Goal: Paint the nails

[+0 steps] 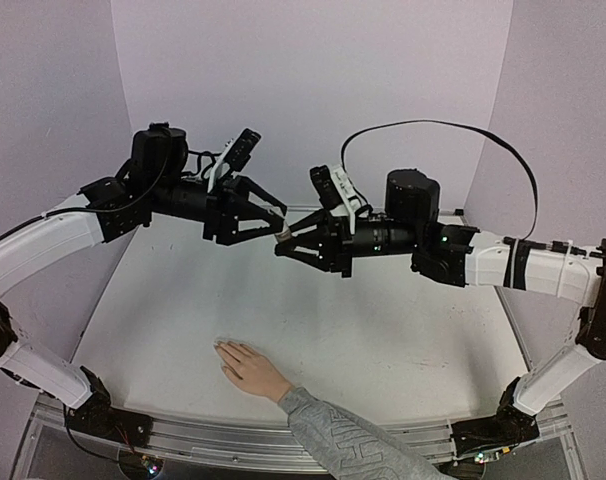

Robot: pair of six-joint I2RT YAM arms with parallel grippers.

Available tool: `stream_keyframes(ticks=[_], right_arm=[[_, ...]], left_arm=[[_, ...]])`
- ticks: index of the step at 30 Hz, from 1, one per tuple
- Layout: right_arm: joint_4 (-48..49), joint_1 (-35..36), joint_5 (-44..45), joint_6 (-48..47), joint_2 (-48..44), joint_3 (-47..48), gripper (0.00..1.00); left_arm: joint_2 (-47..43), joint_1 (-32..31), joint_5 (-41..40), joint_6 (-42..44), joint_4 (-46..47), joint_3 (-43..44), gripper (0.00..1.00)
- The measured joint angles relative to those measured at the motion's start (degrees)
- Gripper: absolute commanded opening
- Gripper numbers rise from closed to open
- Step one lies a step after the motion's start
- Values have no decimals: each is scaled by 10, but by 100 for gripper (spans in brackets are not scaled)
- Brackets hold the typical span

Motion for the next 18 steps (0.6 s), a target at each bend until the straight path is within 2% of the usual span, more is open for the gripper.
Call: stream_keyframes(ticks=[3, 6, 10, 18], right_arm=[[9, 1, 73, -11, -2, -10, 0], [10, 2, 154, -13, -2, -12, 0], [17, 5, 257, -13, 7, -9, 0], [12, 44, 409, -14, 64, 20, 0]], left_arm=[[-23, 2, -93, -42, -9, -21, 89], [-47, 3, -173, -92, -19, -39, 98], [-68, 4, -240, -161, -25, -58, 99], [-79, 3, -367, -268, -26, -72, 89]])
